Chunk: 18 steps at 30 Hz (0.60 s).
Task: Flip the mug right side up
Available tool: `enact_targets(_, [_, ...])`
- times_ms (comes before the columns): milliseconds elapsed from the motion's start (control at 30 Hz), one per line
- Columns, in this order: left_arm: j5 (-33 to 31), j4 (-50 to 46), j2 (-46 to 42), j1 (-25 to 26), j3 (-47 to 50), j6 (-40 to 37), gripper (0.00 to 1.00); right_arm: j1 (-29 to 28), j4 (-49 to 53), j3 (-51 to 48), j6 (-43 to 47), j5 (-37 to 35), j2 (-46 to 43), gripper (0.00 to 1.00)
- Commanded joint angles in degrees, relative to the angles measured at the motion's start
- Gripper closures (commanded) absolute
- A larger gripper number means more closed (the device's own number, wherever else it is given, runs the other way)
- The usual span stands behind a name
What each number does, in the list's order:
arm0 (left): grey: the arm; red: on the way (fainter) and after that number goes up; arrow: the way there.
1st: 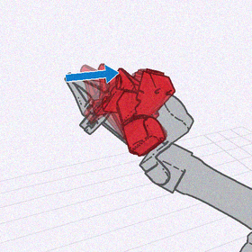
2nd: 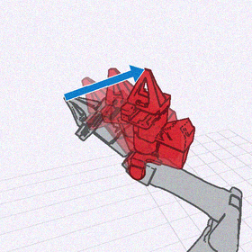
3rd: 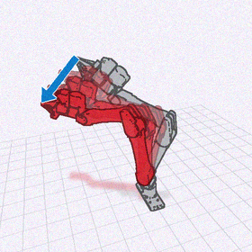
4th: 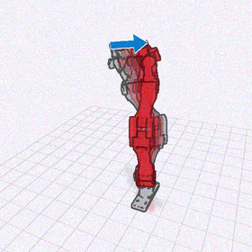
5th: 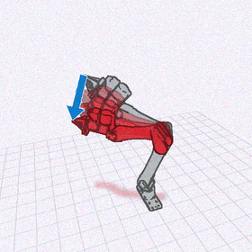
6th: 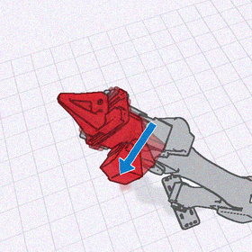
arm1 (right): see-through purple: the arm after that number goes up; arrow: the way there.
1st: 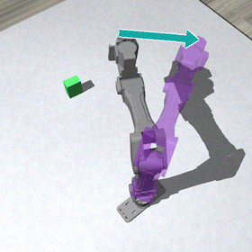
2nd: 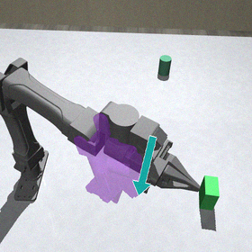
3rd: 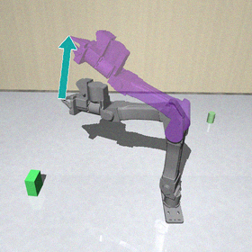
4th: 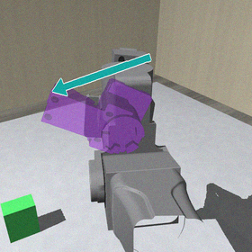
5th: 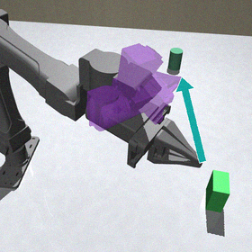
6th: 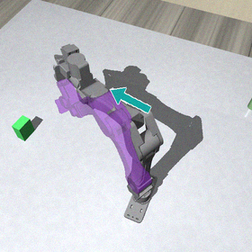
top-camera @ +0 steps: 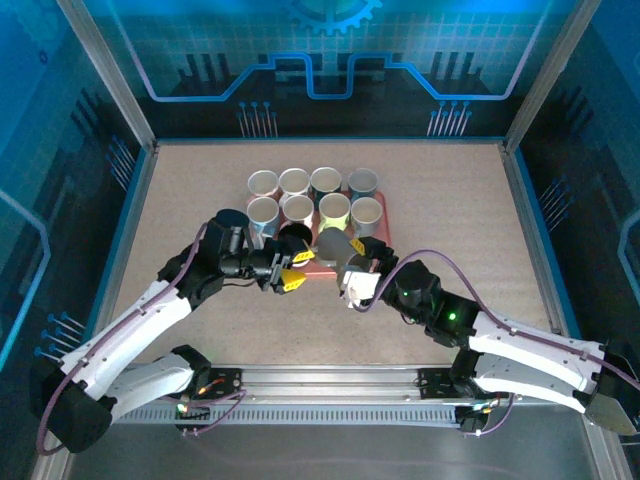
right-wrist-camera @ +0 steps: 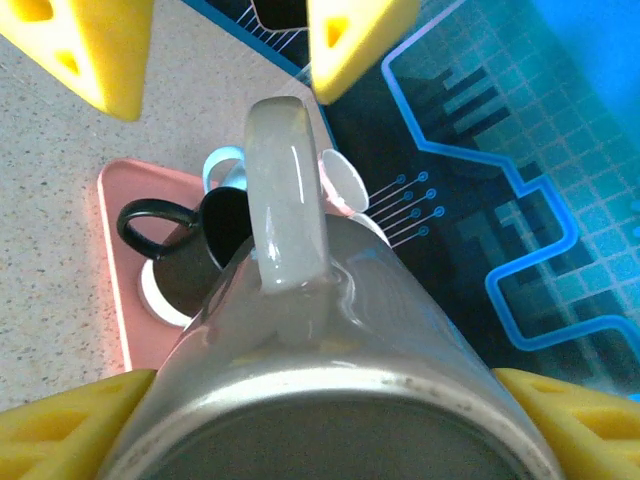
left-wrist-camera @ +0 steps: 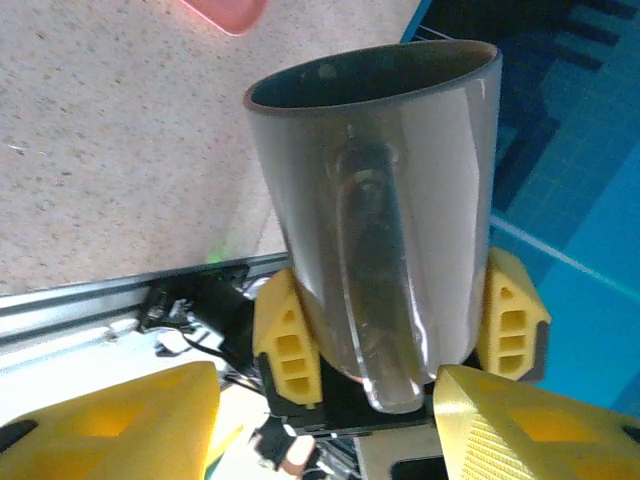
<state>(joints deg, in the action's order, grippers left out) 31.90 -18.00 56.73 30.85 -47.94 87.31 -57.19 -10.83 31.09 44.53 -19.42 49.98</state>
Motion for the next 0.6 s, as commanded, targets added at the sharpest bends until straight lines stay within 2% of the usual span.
enact_targets(0, [0.72, 5.55, -0.74, -0.27, 1.19, 8.12, 0.41, 0.15, -11.41, 1.16, 2.97, -0.21, -2.5, 0.79])
enact_targets(200, [0.17, 15.78, 0.14, -0.33, 4.45, 12.84, 0.48, -0.4, -10.24, 0.5, 2.13, 1.03, -3.81, 0.79])
enact_targets(333, [-0.28, 18.16, 0.55, -0.29, 5.33, 13.37, 0.56, -1.49, -8.95, 0.33, 2.09, 1.48, -4.36, 0.79])
enact_targets(567, [0.1, 20.45, 1.8, -0.1, 5.49, 13.3, 0.6, -3.63, -7.45, -0.15, 3.15, 0.66, -3.4, 0.78])
